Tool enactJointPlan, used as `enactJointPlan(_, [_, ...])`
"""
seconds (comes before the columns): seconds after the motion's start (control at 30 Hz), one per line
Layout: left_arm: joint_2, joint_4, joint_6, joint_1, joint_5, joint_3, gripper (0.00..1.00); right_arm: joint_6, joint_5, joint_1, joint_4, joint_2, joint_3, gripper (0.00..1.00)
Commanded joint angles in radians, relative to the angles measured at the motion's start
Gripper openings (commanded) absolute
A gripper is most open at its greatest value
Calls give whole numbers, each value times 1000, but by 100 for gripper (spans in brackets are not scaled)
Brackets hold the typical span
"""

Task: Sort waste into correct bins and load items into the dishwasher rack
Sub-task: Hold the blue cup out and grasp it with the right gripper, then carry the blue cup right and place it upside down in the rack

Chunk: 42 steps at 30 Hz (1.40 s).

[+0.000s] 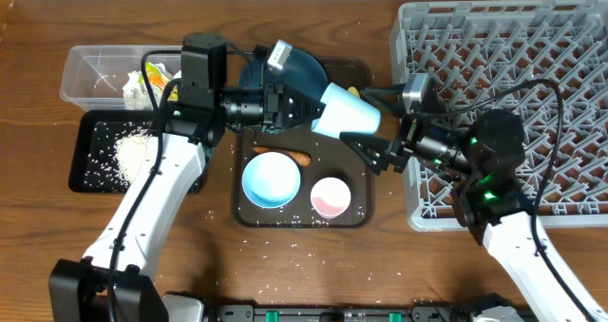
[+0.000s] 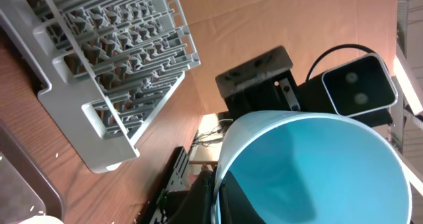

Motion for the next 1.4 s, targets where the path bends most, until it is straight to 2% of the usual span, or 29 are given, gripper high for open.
enactJointPlan(0.0, [0,6,-2,2,32,14,6,40,2,18,12,20,14,83])
enactJointPlan(0.13, [0,7,-2,2,32,14,6,41,0,21,11,24,14,75])
enactJointPlan(0.67, [0,7,-2,3,31,14,9,41,-5,21,40,24,14,55])
enactJointPlan(0.77, [0,7,-1,3,29,14,13,41,-5,18,42,24,14,54])
enactJointPlan(0.9, [0,7,3,3,14,14,16,65,-5,-19,41,24,14,51])
enactJointPlan(1.0, [0,7,26,3,2,14,17,114,-19,-84,28,22,14,45])
enactJointPlan(1.1, [0,7,33,3,-38,14,17,149,-32,-158,-7,21,14,45])
enactJointPlan(1.2, [0,4,73,3,-98,14,17,183,-35,-239,-71,16,14,51])
enactJointPlan(1.3, [0,-27,106,3,-216,14,17,198,-34,-296,-153,1,17,54])
enactJointPlan(1.37, [0,-66,122,3,-322,14,22,196,-24,-329,-225,-11,25,54])
